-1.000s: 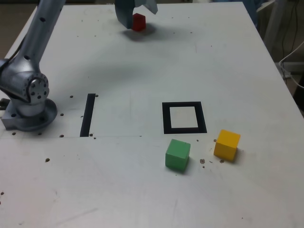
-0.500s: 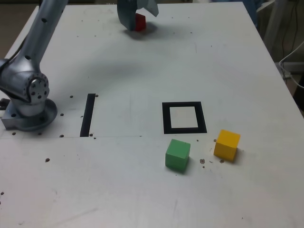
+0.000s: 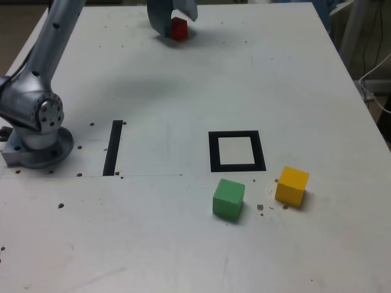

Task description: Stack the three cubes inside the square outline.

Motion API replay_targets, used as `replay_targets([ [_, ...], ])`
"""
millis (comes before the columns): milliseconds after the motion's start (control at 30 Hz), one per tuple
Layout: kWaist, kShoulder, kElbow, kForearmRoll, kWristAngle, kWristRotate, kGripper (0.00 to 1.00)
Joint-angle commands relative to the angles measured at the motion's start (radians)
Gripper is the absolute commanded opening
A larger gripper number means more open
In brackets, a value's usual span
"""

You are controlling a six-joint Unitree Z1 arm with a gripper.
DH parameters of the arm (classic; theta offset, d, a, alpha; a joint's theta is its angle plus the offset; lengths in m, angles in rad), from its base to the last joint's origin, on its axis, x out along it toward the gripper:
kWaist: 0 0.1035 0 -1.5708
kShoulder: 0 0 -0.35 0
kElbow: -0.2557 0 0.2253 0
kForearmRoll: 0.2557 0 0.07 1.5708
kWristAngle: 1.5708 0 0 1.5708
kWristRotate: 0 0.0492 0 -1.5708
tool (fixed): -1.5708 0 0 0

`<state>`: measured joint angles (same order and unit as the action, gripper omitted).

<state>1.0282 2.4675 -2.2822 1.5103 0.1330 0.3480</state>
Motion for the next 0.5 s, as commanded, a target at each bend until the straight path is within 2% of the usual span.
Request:
replay_targets([
  [0, 0.001, 0.002, -0.003, -0.003, -0.008, 0.000, 0.74],
  [167, 0.001, -0.002, -0.001, -0.001, -0.018, 0.002, 0.66],
  [467, 0.003, -0.007, 0.005, 0.005, -0.011, 0.004, 0.54],
])
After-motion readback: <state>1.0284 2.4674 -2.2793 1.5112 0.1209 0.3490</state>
